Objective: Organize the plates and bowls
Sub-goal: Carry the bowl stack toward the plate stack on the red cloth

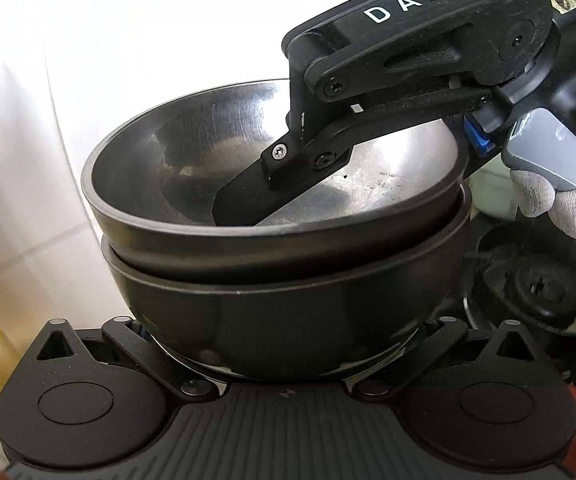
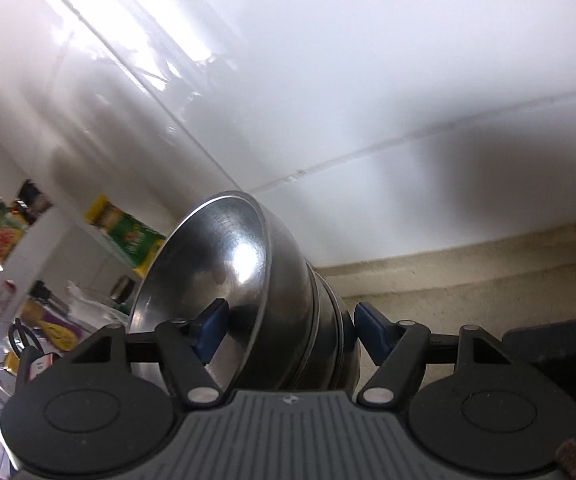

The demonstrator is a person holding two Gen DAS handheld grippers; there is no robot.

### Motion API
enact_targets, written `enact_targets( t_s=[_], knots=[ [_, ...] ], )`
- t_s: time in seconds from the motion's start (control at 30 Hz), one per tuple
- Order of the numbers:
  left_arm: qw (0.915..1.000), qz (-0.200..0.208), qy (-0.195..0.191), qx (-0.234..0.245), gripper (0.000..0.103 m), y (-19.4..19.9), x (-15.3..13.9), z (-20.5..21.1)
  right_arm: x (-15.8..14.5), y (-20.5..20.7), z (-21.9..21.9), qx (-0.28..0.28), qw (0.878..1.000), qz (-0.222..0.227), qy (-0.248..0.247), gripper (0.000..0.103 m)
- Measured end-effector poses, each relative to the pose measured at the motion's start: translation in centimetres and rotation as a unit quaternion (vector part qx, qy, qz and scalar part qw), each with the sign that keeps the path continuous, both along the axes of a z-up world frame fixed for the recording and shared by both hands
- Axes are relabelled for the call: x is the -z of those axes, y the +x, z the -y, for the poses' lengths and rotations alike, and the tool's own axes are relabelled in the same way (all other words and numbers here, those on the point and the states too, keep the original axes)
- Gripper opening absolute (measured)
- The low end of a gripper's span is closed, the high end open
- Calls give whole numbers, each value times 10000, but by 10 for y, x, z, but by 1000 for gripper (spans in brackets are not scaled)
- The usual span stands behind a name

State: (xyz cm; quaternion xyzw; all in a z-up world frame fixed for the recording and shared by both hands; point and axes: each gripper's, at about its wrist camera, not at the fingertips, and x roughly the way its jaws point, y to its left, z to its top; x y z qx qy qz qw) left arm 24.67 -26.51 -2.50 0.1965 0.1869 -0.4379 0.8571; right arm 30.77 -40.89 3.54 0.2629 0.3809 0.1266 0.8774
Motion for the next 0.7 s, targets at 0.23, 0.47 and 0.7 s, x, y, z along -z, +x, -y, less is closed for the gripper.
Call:
enact_targets(
  t_s=[0.23,0.47,0.7],
  knots=[
    [9992,313,-74,-228,103,-34,-35,-22,-41,-19,-15,-218,9991,363,-62,65],
    [9971,561,-57,-521,103,-73,-57,-44,-70,-45,-35,-513,9965,663,-49,65],
    [9938,676,-16,-887,103,-120,-66,-65,-83,-66,-50,-886,9927,821,23,65]
  ],
)
